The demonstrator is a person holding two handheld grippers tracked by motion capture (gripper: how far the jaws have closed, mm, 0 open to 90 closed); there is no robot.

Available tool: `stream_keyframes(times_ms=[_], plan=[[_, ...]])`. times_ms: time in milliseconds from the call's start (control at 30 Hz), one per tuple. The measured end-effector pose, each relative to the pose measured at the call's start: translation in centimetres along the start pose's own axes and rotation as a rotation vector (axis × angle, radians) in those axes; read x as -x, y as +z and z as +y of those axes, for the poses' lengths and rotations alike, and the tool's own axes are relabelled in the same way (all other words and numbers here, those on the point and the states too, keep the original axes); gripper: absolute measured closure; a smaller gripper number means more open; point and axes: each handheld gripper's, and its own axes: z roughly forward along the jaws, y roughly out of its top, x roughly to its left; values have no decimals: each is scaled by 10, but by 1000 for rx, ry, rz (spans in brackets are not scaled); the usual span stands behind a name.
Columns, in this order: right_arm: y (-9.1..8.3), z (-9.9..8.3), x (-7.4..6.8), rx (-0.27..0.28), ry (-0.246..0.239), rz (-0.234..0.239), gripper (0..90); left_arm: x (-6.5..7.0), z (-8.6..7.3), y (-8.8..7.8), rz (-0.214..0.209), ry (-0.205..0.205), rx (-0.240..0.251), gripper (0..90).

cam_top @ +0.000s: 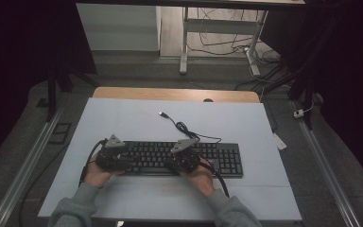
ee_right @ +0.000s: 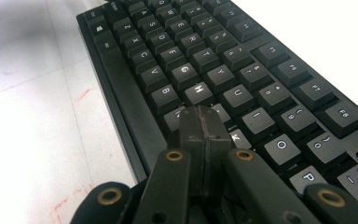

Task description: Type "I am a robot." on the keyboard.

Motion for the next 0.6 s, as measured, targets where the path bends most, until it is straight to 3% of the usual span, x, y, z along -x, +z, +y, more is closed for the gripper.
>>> stream_keyframes(times_ms=[167, 367, 433, 600], plan=[[0, -1, 0, 9, 0, -3, 896, 0, 0, 0, 1, -2, 2, 389], [-10, 0, 1, 66, 12, -7, 894, 0, 0, 0, -1, -3, 4, 389], [-17, -2, 4, 80, 25, -23, 809, -1, 0, -1, -1, -1, 6, 389], [-29, -10, 10, 96, 52, -42, 721, 0, 0, -3, 1, -8, 17, 389]])
